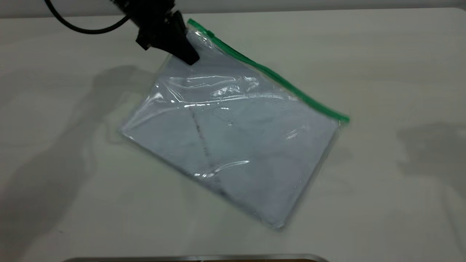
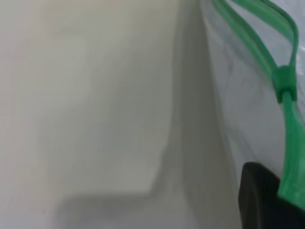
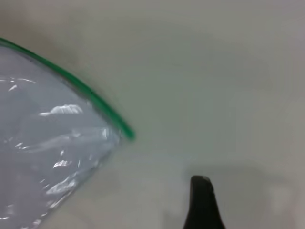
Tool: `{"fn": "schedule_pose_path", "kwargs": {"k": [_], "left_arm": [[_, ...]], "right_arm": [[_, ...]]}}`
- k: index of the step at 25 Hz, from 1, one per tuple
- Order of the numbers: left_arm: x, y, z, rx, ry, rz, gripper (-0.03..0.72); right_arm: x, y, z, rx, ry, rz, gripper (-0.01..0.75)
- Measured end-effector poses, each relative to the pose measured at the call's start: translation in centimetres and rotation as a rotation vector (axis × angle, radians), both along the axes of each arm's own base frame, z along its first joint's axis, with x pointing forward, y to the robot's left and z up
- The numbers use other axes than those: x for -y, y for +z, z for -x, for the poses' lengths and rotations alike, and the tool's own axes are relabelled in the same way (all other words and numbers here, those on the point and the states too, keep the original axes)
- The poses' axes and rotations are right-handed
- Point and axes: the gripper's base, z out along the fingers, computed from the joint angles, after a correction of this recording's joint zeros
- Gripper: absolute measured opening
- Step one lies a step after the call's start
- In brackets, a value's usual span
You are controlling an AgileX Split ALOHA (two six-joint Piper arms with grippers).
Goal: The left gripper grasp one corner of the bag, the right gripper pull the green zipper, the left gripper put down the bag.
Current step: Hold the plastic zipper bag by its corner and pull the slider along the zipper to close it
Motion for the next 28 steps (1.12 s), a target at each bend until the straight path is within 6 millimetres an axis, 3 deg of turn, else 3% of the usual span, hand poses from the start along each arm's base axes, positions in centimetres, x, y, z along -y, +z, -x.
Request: {"fn": "schedule_pose_path", "kwargs": {"k": [8, 15, 21, 28], "left_arm": [[3.8, 0.5, 0.3, 0.179, -0.172, -0.029, 0.053], [6.2, 0.9, 0.1, 0.335, -0.218, 0.039, 0.053], [7.9, 1.5, 0.5, 0.384, -0.239, 0.149, 0.053], [8.8, 1.7, 0.8, 0.382, -0.241, 0.178, 0.053]], "right_arm": [[-6.5, -2.2, -5.3, 0.026, 0.320, 0.016, 0.576], [-11.4, -5.8, -8.6, 0.013, 0.497, 0.019, 0.576], [-12.7, -8.1, -9.9, -0.009, 0.528, -0.012, 0.576], [-13.2, -8.5, -10.1, 0.020, 0.557, -0.056, 0.576]]}}
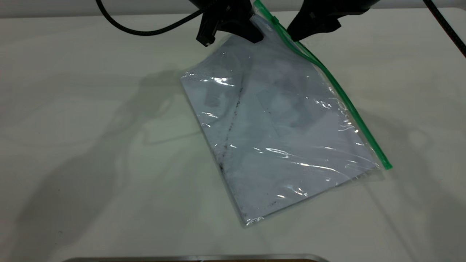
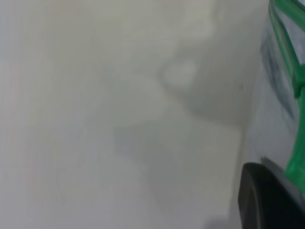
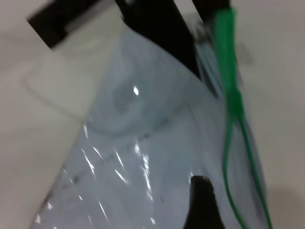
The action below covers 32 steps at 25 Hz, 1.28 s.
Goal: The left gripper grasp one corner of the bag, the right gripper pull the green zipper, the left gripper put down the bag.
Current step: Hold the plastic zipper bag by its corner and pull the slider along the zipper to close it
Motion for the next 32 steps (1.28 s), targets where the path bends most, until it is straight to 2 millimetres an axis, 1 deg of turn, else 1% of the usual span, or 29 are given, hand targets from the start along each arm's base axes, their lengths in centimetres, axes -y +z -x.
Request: {"fn": "schedule_pose_path", "kwargs": {"k": [5, 10, 17, 20, 24, 27, 32], "left_arm": [[1.0, -0.3, 0.5, -0.009, -0.018, 0.003, 0.053], [1.8, -0.1, 0.9, -0.019, -0.019, 0.029, 0.053], [2.2, 0.2, 0.9, -0.042, 0.004, 0.081, 0.053], [2.3, 0.3, 0.9, -0.045, 0.005, 0.086, 0.053], [2.4, 0.4, 1.0, -0.059, 0.004, 0.101, 0.053], [2.4, 0.4, 1.0, -0.059, 0.004, 0.102, 0.053], [2.4, 0.4, 1.0, -0.060, 0.003, 0.102, 0.053]], "right_arm": [[-0.3, 0.3, -0.2, 0.032, 0.008, -0.040, 0.576], [-0.4, 0.5, -0.3, 0.044, 0.005, -0.056, 0.576], [-0.4, 0.5, -0.3, 0.047, 0.008, -0.055, 0.576], [-0.4, 0.5, -0.3, 0.047, 0.008, -0.055, 0.560], [-0.4, 0.4, -0.3, 0.046, 0.008, -0.055, 0.483], [-0.4, 0.4, -0.3, 0.046, 0.008, -0.055, 0.390], [-0.4, 0.4, -0.3, 0.046, 0.008, -0.055, 0.200]]}}
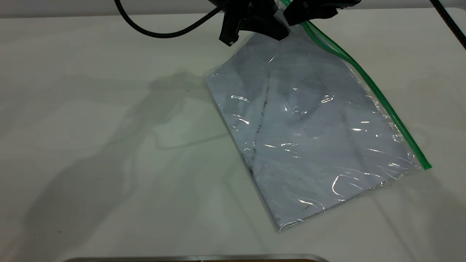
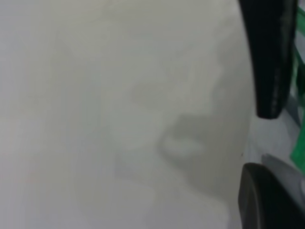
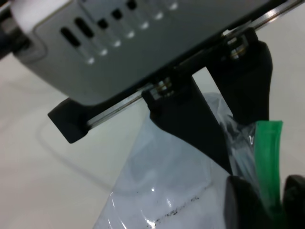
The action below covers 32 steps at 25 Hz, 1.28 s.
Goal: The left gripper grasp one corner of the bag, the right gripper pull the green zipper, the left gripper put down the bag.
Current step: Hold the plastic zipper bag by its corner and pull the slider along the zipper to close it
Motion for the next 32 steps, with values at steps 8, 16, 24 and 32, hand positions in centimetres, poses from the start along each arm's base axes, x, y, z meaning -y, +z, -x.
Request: {"fn": "schedule_pose_path", "kwargs": {"k": [8, 16, 24, 32], "left_arm": [[0.0, 0.1, 0.0, -0.006, 0.002, 0.009, 0.053], [-0.2, 0.0, -0.2, -0.022, 0.021, 0.031, 0.053], [-1.4, 0.0, -0.8, -0.089, 0.060, 0.110, 0.053], [-2.3, 0.1, -1.0, -0.115, 0.053, 0.128, 0.053]], "right_arm": [[0.1, 0.0, -0.1, 0.006, -0.012, 0.012, 0.046], [0.3, -0.2, -0.1, -0.007, -0.028, 0.031, 0.038], [0.5, -0.2, -0.2, -0.028, -0.058, 0.067, 0.038], [0.3, -0.1, -0.2, -0.037, -0.068, 0.060, 0.038]]}}
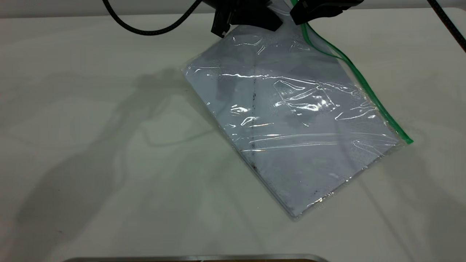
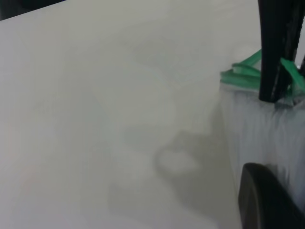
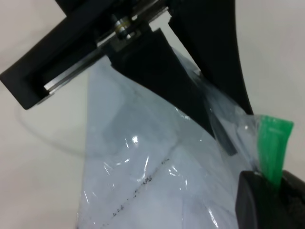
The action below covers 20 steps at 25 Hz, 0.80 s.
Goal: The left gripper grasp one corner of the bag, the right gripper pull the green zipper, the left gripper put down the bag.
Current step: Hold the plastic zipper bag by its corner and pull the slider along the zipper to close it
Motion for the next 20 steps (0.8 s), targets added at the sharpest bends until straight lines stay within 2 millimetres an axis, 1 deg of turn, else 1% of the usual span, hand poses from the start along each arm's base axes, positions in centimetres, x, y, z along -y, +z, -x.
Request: {"fn": "schedule_pose_path", "kwargs": {"k": [20], "left_arm": [[-0.85, 0.17, -0.23, -0.023, 0.001, 0.020, 0.052]], "right_arm": [[-0.15, -0.08, -0.09, 0.018, -0.014, 0.020, 0.042]]}}
